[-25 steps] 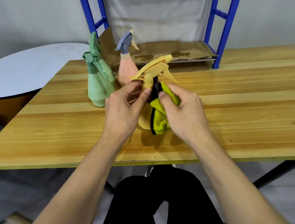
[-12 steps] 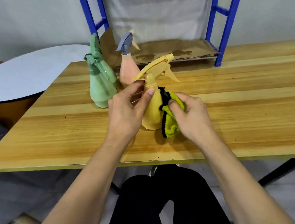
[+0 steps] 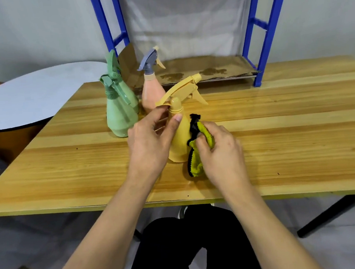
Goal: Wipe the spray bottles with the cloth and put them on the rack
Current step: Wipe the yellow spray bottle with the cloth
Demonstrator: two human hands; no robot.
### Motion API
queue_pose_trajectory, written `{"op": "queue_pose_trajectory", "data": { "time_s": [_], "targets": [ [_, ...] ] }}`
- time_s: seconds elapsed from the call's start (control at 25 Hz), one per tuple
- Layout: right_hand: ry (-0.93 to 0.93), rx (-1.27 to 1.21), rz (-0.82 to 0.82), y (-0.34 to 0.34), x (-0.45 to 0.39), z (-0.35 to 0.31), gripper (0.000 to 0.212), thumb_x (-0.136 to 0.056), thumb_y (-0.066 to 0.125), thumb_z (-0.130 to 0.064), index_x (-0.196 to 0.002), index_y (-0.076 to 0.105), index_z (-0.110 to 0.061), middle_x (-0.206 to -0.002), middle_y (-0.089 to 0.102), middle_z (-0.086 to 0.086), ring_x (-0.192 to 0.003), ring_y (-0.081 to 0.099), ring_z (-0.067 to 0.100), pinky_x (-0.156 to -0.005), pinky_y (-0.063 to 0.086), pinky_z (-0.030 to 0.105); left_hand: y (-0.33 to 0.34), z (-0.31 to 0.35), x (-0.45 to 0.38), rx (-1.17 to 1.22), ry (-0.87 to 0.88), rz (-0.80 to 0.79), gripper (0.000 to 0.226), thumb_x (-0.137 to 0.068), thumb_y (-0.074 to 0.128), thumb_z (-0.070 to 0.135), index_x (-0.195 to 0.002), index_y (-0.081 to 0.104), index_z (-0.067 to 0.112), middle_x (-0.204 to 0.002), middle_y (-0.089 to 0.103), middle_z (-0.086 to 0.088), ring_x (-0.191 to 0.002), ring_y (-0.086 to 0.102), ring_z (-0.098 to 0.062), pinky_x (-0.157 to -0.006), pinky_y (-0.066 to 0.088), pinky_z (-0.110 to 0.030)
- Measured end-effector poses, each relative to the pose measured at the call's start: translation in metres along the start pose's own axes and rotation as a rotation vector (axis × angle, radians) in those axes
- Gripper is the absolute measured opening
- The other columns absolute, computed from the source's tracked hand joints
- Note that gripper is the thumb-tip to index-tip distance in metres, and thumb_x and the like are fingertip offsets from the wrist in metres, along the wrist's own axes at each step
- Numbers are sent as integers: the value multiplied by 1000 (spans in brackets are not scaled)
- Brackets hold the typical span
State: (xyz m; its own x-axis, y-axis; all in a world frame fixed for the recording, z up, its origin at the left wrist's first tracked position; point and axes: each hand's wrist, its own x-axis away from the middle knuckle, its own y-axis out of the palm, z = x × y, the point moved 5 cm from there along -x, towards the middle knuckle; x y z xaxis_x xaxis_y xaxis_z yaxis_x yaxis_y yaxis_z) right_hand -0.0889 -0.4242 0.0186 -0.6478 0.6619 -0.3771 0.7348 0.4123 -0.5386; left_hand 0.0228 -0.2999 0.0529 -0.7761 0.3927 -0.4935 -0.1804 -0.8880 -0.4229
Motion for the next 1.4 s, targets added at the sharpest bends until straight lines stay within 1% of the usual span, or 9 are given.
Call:
{"op": "queue_pose_trajectory", "data": {
  "time_s": [0.08,0.24,0.36,0.52,0.64,0.84,1.04,1.16,1.4],
  "targets": [
    [11,-153,24,-5,13,2,46,-89,63,-28,-133,53,-33,-132,54,-5,-124,53,12,-97,40,23,3,6,2,-40,-9,51,34,-95,69,48,-121,73,27,-106,75,17,-96,69,2,-87,54,-15],
    [17,-175,-75,-7,37,15,59,-82,71,-28,-134,48,-43,-144,38,-11,-133,39,2,-104,37,20,13,11,0,-70,-32,147,32,-91,73,47,-114,62,28,-106,67,8,-97,63,-11,-85,56,-34],
    [-100,-40,-105,0,39,13,56,-93,65,-42,-145,43,-44,-147,40,-10,-134,41,7,-104,38,22,15,10,-4,-79,-62,68,35,-92,71,49,-121,62,30,-109,62,6,-97,60,-4,-80,49,-16],
    [-44,-224,15,-3,33,19,42,-101,58,-29,-142,53,-37,-131,56,-14,-119,53,-1,-99,43,16,4,1,-12,-79,-20,-156,39,-102,58,42,-137,64,26,-117,61,1,-100,59,2,-80,44,-4],
    [-21,-473,160,-13,20,4,37,-101,58,-22,-137,61,-31,-130,64,-12,-123,59,8,-102,51,37,3,6,-13,-14,63,-225,33,-102,61,37,-132,66,26,-117,69,9,-106,65,0,-89,52,-14],
    [-64,-363,51,-15,-6,-13,36,-98,62,-33,-134,64,-32,-128,63,-14,-120,57,1,-105,48,33,6,2,-9,104,65,-191,24,-100,66,24,-124,68,24,-112,75,9,-107,70,-4,-92,60,-31],
    [-10,-146,-3,-13,9,12,25,-99,56,-35,-121,68,-32,-105,70,-6,-94,64,12,-89,54,41,5,-2,-7,102,-12,-184,43,-92,66,50,-128,68,28,-116,75,8,-107,70,-5,-92,61,-41],
    [19,-223,-6,-21,-6,1,23,-100,54,-40,-117,67,-33,-92,72,-7,-78,63,13,-79,58,45,3,2,-5,50,4,-172,47,-90,63,57,-128,67,31,-115,75,12,-105,70,-1,-91,61,-42],
    [-48,-118,-61,-20,-4,8,25,-101,56,-35,-121,68,-30,-104,71,-5,-94,66,16,-87,55,42,3,1,-4,13,23,-132,36,-94,66,54,-125,67,35,-112,75,15,-102,70,3,-90,61,-40]
  ]
}}
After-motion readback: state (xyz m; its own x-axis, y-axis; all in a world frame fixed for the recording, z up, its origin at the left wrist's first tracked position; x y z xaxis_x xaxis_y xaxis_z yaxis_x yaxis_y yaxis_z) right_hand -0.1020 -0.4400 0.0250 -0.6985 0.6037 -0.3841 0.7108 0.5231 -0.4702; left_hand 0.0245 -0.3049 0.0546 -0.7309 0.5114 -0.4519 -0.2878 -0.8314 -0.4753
